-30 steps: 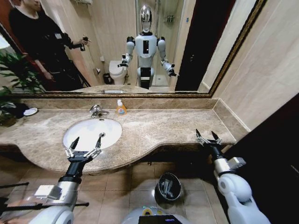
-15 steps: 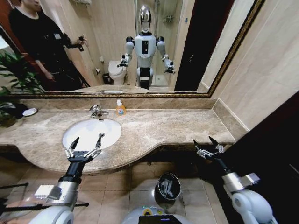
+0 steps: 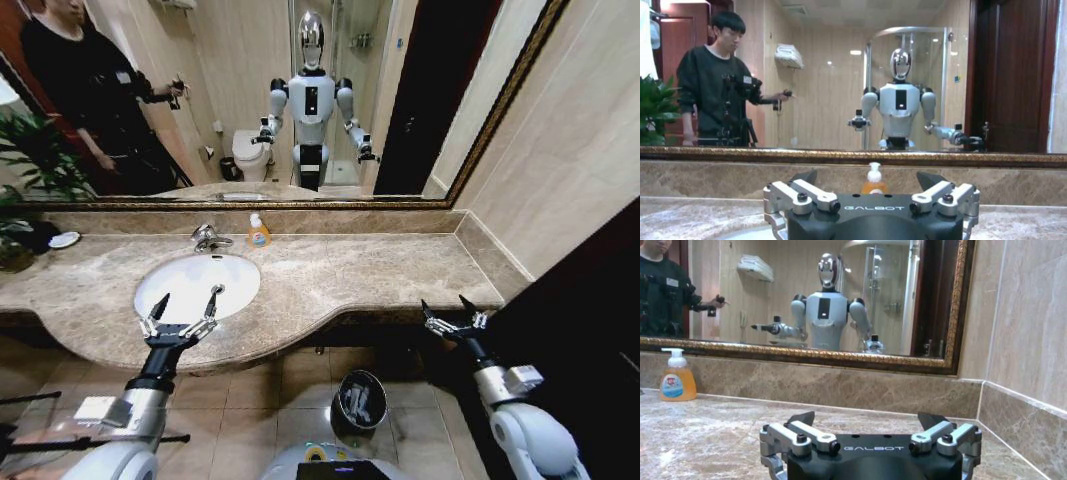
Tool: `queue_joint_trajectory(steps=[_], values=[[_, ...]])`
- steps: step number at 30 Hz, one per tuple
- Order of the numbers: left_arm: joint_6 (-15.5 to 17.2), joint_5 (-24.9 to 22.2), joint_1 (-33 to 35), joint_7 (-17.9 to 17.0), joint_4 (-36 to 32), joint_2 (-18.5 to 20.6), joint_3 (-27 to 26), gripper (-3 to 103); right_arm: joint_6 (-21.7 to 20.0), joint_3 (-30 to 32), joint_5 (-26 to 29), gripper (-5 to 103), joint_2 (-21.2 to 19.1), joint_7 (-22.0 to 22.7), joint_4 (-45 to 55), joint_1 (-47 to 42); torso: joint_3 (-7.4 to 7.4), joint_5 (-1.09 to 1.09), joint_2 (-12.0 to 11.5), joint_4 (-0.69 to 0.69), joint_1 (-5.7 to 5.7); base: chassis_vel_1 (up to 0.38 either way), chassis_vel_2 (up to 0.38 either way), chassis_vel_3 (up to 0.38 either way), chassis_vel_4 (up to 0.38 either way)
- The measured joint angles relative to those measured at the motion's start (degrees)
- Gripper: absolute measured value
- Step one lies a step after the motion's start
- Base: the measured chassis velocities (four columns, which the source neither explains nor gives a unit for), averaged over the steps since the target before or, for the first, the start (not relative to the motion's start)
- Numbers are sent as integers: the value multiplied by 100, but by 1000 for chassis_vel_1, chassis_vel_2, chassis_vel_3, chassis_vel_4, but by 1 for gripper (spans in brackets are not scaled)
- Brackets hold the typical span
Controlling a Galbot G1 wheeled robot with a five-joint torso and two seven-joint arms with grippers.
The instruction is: Pick up the trash from the sink and place it in the trash bin.
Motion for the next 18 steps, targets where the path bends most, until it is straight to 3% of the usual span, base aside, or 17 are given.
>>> queue_joint_trajectory(steps=[18], values=[[0, 0, 0, 0, 0, 0, 0, 100, -1, 0, 16, 100, -4, -2, 0, 3, 0, 0, 0, 0, 0, 0, 0, 0, 0]])
